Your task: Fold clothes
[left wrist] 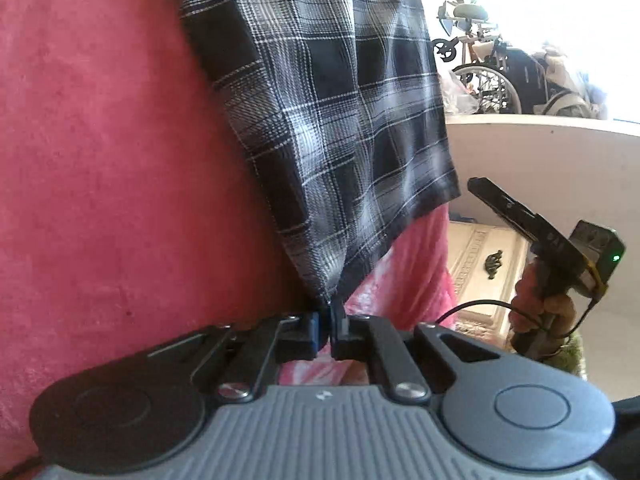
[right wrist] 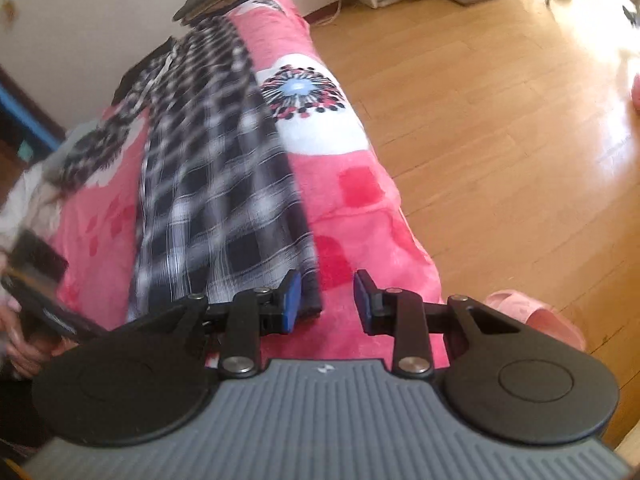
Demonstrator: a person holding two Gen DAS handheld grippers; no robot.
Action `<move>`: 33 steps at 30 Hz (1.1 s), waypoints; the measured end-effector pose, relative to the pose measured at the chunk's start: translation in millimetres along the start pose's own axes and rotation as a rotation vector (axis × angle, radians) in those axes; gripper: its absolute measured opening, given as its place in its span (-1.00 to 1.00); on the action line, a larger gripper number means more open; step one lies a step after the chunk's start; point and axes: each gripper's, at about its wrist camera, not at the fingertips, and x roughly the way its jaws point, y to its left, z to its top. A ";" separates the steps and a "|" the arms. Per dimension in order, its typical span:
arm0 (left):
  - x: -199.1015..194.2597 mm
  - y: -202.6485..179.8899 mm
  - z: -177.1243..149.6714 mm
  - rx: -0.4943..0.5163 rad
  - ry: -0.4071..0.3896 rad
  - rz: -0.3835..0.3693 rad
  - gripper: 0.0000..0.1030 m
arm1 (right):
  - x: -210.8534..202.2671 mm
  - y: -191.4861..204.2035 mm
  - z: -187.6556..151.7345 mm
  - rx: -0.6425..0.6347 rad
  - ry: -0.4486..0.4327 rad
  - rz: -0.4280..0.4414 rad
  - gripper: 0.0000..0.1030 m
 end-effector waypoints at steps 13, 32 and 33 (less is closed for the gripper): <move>10.7 -22.7 -7.3 0.149 0.041 0.138 -0.92 | 33.8 -3.5 14.0 0.017 0.063 0.120 -0.37; 22.5 -18.4 0.6 0.086 0.074 0.151 -0.88 | 26.5 58.6 1.4 -0.442 0.116 -0.115 -0.93; 21.8 -17.4 0.8 0.077 0.077 0.148 -0.84 | 33.5 53.6 -0.9 -0.426 0.137 -0.135 -0.92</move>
